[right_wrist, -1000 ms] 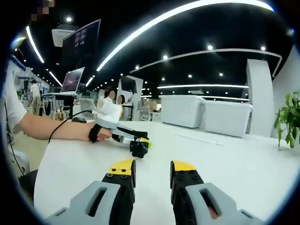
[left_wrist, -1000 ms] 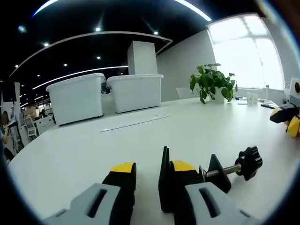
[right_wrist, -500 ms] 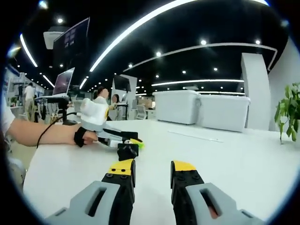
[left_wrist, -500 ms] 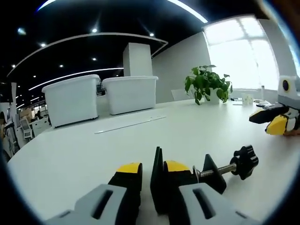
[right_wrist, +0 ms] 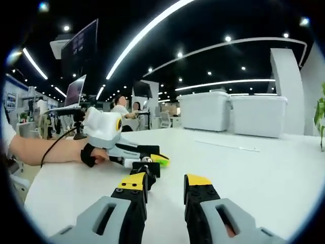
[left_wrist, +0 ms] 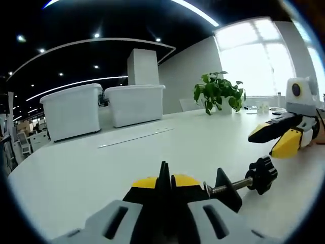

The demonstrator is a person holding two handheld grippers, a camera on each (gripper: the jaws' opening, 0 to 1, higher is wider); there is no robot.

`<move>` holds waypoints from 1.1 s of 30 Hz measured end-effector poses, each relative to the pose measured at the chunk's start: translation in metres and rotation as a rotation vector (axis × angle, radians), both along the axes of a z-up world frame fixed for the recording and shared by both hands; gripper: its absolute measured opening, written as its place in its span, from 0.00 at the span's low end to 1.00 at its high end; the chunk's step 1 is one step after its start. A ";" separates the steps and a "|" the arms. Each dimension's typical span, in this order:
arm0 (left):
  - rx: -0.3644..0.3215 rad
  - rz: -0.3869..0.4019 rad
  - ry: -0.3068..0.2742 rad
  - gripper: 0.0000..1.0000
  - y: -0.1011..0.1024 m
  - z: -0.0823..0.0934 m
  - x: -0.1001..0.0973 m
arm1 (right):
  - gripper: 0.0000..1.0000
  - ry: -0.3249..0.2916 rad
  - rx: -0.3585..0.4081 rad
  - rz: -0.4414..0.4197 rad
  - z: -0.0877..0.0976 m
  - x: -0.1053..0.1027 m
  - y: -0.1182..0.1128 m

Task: Clamp the fixed fixture on the desktop, loosen the retaining clip, secure it to the edge of the desk, and tighten the retaining clip.

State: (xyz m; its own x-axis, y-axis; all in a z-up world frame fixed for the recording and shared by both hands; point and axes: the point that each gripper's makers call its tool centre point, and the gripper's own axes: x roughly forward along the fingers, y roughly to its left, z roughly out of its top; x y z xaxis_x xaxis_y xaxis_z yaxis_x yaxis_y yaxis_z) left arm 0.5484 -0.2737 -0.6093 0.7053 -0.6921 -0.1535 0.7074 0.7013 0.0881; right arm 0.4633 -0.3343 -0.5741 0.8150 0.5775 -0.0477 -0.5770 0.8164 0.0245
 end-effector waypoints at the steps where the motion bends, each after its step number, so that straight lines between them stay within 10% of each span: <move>1: -0.001 -0.002 0.002 0.09 0.000 0.000 -0.001 | 0.26 0.008 0.024 0.008 0.002 0.002 0.005; 8: 0.002 -0.018 -0.009 0.08 0.000 0.000 -0.007 | 0.25 0.041 0.188 0.148 0.019 -0.010 0.031; 33: 0.045 -0.037 -0.097 0.09 0.003 0.001 -0.021 | 0.26 0.094 0.052 0.095 -0.010 -0.002 0.034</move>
State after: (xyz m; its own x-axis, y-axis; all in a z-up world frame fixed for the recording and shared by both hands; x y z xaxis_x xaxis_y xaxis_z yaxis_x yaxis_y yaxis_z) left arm 0.5278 -0.2709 -0.6083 0.6926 -0.7118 -0.1168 0.7192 0.6689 0.1880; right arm 0.4610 -0.3000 -0.5836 0.7500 0.6553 -0.0895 -0.6447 0.7546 0.1227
